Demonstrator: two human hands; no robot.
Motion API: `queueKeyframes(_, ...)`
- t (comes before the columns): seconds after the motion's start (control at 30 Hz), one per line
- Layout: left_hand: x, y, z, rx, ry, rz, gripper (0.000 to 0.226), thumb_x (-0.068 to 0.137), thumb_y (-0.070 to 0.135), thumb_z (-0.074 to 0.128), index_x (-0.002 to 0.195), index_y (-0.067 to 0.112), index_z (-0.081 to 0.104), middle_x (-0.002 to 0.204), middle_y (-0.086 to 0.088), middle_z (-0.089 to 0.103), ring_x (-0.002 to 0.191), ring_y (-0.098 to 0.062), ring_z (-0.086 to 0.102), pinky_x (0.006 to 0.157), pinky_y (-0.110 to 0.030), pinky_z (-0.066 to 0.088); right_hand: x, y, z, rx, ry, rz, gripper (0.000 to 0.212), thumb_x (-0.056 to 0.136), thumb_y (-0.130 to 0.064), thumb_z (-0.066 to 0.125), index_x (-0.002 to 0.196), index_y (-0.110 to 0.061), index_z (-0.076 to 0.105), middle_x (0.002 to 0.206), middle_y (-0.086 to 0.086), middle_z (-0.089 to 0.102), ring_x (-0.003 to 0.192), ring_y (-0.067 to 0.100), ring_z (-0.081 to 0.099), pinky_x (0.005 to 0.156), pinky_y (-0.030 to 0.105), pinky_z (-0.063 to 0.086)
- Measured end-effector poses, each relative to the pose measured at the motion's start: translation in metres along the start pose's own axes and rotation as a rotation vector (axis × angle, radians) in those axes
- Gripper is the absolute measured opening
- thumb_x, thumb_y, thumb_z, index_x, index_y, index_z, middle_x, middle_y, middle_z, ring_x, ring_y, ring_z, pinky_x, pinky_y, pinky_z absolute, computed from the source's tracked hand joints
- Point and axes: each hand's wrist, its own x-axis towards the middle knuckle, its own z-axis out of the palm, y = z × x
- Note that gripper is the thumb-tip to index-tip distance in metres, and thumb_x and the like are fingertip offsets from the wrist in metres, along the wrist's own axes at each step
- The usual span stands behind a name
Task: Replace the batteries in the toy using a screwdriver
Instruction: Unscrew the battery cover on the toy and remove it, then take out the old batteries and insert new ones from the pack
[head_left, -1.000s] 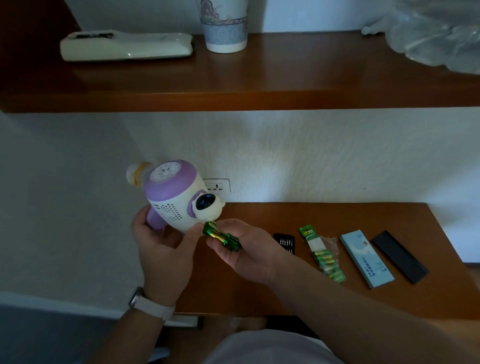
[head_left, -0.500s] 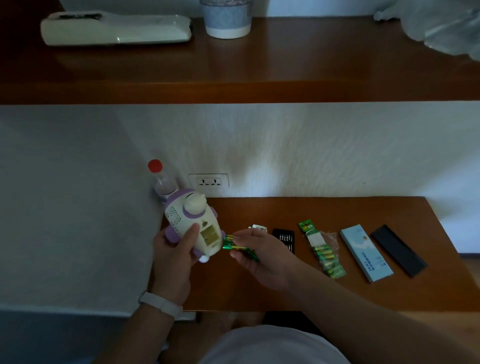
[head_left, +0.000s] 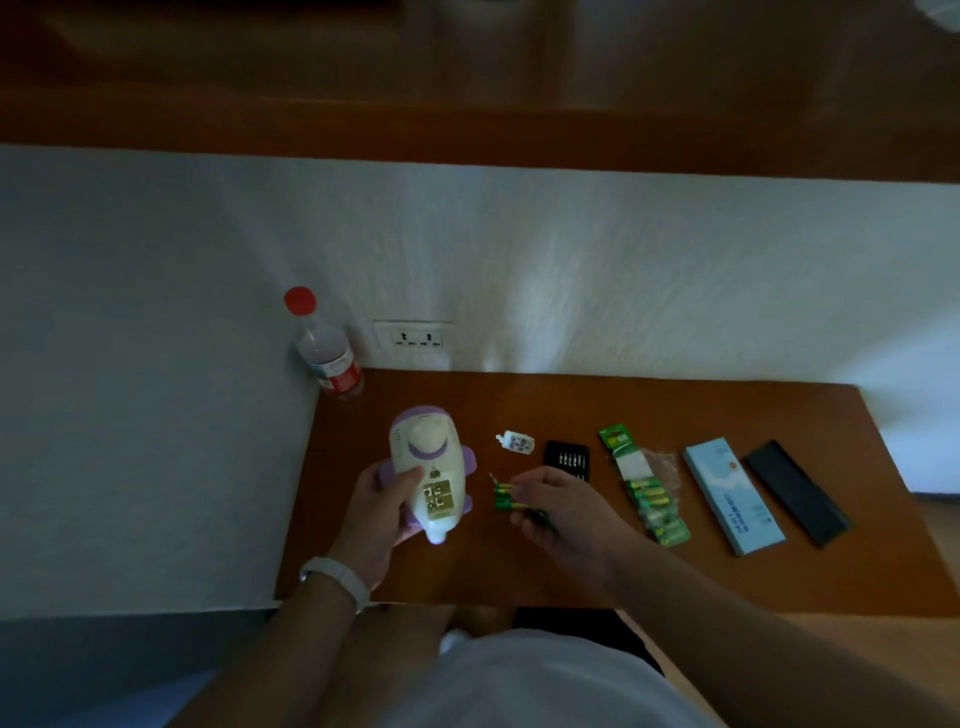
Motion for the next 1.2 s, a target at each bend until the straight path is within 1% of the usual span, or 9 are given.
queueKeyframes(0.1, -0.001, -0.004, -0.003, 0.019, -0.014, 0.01, 0.07, 0.072, 0.028, 0.078, 0.135, 0.021, 0.049, 0.127, -0.011, 0.067, 0.114, -0.035, 0.066, 0.093, -0.055, 0.055, 0.002, 0.001, -0.004, -0.023, -0.008, -0.001, 0.012, 0.091, -0.002, 0.063, 0.102, -0.004, 0.064, 0.089, 0.012, 0.064, 0.064, 0.014, 0.062, 0.054, 0.019, 0.051)
queueKeyframes(0.23, 0.0, -0.01, -0.012, -0.031, -0.063, 0.002, 0.074, 0.073, 0.032, 0.082, 0.139, 0.022, 0.049, 0.133, -0.013, 0.064, 0.119, -0.037, 0.063, 0.1, -0.061, 0.049, 0.005, 0.004, -0.007, -0.034, -0.005, 0.002, 0.011, 0.091, -0.002, 0.064, 0.101, -0.005, 0.064, 0.089, 0.012, 0.064, 0.064, 0.014, 0.062, 0.054, 0.02, 0.051)
queueKeyframes(0.37, -0.003, -0.005, -0.014, 0.031, -0.037, 0.016, 0.055, 0.089, 0.022, 0.067, 0.14, 0.02, 0.046, 0.13, -0.01, 0.065, 0.115, -0.032, 0.065, 0.09, -0.047, 0.056, 0.005, 0.005, -0.006, -0.042, -0.011, -0.013, 0.012, 0.09, -0.002, 0.064, 0.102, -0.005, 0.065, 0.093, 0.013, 0.064, 0.065, 0.014, 0.062, 0.055, 0.021, 0.051)
queueKeyframes(0.47, -0.007, -0.001, -0.014, 0.105, -0.023, 0.051, 0.053, 0.093, 0.02, 0.066, 0.141, 0.02, 0.044, 0.131, -0.007, 0.063, 0.114, -0.029, 0.064, 0.084, -0.041, 0.056, 0.002, 0.006, -0.004, -0.059, -0.026, -0.031, 0.011, 0.09, -0.002, 0.064, 0.101, -0.005, 0.065, 0.095, 0.014, 0.064, 0.066, 0.015, 0.063, 0.055, 0.021, 0.051)
queueKeyframes(0.57, -0.012, 0.0, -0.013, 0.171, 0.014, 0.091, 0.054, 0.094, 0.025, 0.066, 0.142, 0.02, 0.042, 0.132, -0.005, 0.061, 0.115, -0.026, 0.062, 0.087, -0.04, 0.053, -0.002, 0.008, 0.0, -0.084, -0.035, -0.058, 0.011, 0.091, -0.003, 0.064, 0.101, -0.005, 0.065, 0.093, 0.014, 0.065, 0.066, 0.015, 0.062, 0.055, 0.022, 0.05)
queueKeyframes(0.7, -0.019, 0.002, -0.012, 0.286, 0.06, 0.143, 0.055, 0.094, 0.035, 0.065, 0.141, 0.02, 0.042, 0.123, 0.001, 0.062, 0.11, -0.02, 0.062, 0.071, -0.026, 0.049, -0.01, 0.012, 0.003, -0.103, -0.052, -0.088, 0.009, 0.091, -0.001, 0.062, 0.098, -0.006, 0.065, 0.085, 0.012, 0.064, 0.063, 0.015, 0.061, 0.053, 0.021, 0.049)
queueKeyframes(0.83, -0.027, 0.006, -0.009, 0.442, 0.079, 0.208, 0.048, 0.096, 0.036, 0.063, 0.137, 0.019, 0.045, 0.117, 0.003, 0.06, 0.104, -0.014, 0.059, 0.069, -0.019, 0.046, -0.017, 0.017, 0.002, -0.106, -0.075, -0.118, 0.008, 0.092, -0.001, 0.061, 0.095, -0.008, 0.064, 0.084, 0.012, 0.062, 0.063, 0.015, 0.061, 0.051, 0.02, 0.049)
queueKeyframes(0.97, -0.028, 0.01, -0.009, 0.611, 0.105, 0.262, 0.032, 0.097, 0.037, 0.061, 0.123, 0.023, 0.052, 0.116, 0.002, 0.061, 0.11, -0.017, 0.059, 0.068, -0.018, 0.044, -0.025, 0.02, 0.001, -0.092, -0.085, -0.13, 0.009, 0.093, 0.0, 0.059, 0.092, -0.008, 0.062, 0.08, 0.012, 0.06, 0.057, 0.013, 0.059, 0.048, 0.018, 0.048)
queueKeyframes(1.2, -0.044, 0.018, -0.008, 0.714, 0.173, 0.323, 0.029, 0.098, 0.033, 0.061, 0.122, 0.017, 0.056, 0.114, 0.002, 0.06, 0.105, -0.014, 0.056, 0.065, -0.014, 0.039, -0.032, 0.021, -0.007, -0.095, -0.084, -0.141, 0.008, 0.094, 0.0, 0.058, 0.093, -0.007, 0.062, 0.079, 0.011, 0.06, 0.058, 0.013, 0.058, 0.048, 0.018, 0.048)
